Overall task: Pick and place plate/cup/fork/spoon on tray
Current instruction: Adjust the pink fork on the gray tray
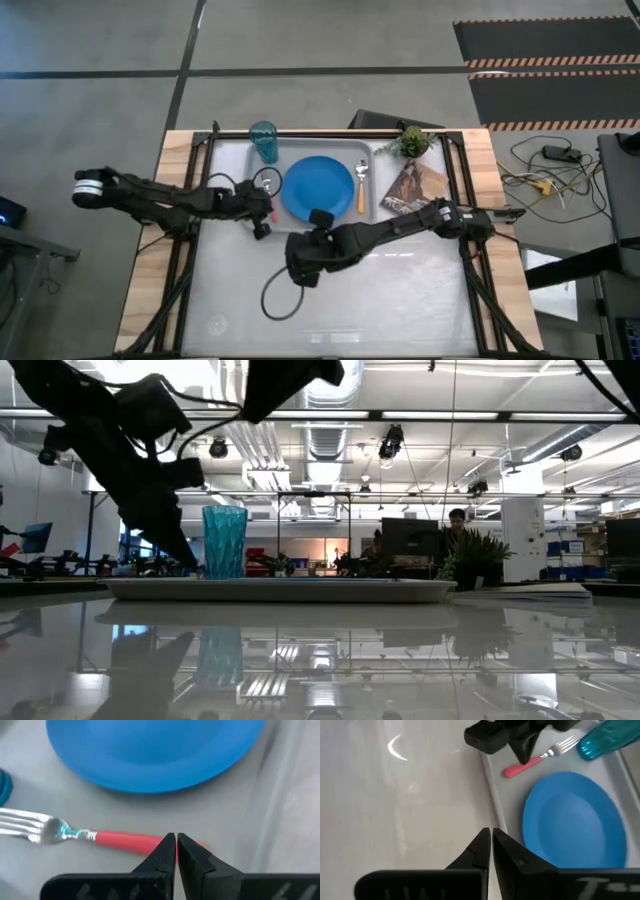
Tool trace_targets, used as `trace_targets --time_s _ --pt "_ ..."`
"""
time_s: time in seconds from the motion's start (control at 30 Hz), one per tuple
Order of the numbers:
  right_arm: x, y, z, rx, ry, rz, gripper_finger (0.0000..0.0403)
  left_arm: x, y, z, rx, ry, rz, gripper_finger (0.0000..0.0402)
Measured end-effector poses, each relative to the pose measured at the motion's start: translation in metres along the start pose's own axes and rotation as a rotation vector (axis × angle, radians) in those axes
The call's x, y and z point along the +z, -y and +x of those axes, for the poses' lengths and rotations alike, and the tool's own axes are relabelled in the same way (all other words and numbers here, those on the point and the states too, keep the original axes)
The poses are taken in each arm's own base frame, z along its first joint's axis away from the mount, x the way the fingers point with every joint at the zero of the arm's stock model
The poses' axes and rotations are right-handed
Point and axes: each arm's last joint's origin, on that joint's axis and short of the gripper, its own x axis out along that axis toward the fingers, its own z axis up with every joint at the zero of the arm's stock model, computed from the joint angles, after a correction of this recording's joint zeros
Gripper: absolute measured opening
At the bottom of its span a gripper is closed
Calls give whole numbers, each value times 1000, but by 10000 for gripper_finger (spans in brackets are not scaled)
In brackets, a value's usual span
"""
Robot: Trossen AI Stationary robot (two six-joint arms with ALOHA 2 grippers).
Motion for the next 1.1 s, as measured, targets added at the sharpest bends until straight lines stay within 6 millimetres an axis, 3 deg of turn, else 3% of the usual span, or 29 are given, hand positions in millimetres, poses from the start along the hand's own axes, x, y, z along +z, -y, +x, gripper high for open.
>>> trace_targets --time_s 0.47,0.67,0.87,1.1 --pt "-6 6 -34 -53 -9 -125 9 -2 -6 11 64 -16 -34 0" --pt "-15 19 -65 -123 4 -126 8 4 -6 13 48 86 -43 0" --pt "-39 34 -105 -112 110 -102 8 -4 -9 20 68 32 -19 0" --pt "-78 61 -129 6 340 -62 8 -7 -8 32 74 5 -16 0"
